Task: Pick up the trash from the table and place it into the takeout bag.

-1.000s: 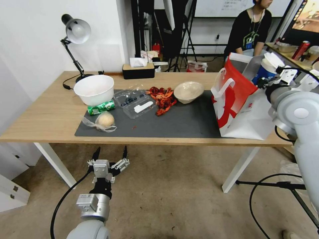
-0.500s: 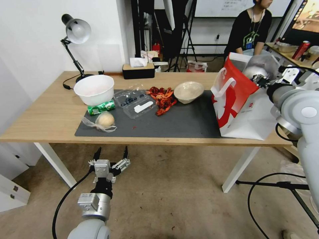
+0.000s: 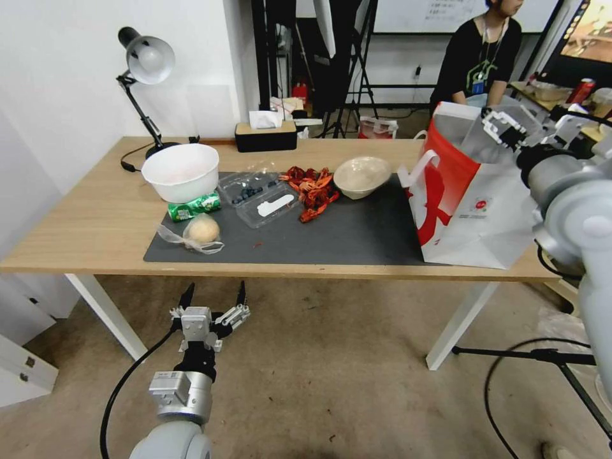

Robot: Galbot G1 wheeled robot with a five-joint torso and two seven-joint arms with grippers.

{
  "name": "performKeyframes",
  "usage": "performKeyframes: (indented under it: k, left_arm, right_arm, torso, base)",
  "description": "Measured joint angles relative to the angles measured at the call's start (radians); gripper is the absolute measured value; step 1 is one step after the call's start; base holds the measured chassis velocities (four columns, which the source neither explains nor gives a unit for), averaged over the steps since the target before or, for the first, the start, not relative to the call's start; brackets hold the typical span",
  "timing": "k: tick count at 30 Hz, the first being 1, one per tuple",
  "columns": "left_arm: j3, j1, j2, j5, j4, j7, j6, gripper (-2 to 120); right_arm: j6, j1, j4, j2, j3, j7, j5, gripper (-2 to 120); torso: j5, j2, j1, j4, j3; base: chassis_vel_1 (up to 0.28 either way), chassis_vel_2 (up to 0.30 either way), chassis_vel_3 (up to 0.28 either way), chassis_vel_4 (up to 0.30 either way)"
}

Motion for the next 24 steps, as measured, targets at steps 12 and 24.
performKeyframes:
  k: [12, 24]
  left_arm:
    - [-0.001, -0.001, 0.0, -0.001, 0.0, 0.001, -0.004, 100]
    - [-0.003, -0.003, 0.0, -0.005, 0.007, 0.0, -0.014, 100]
  right_arm:
    - [0.279, -0.387, 0.173, 0.015, -0.095, -0.316, -0.625, 100]
    - [0.521, -0.788, 0.083, 0.145, -0.143, -0.21, -0.971, 100]
  torso:
    - [-0.0001, 0.0, 0.0, 0.0002, 0.0]
    - [0.0, 0.0, 0.0, -0.0002, 0.0]
  base:
    - [0.0, 0.0, 0.0, 0.0]
    - [0.0, 0.0, 0.0, 0.0]
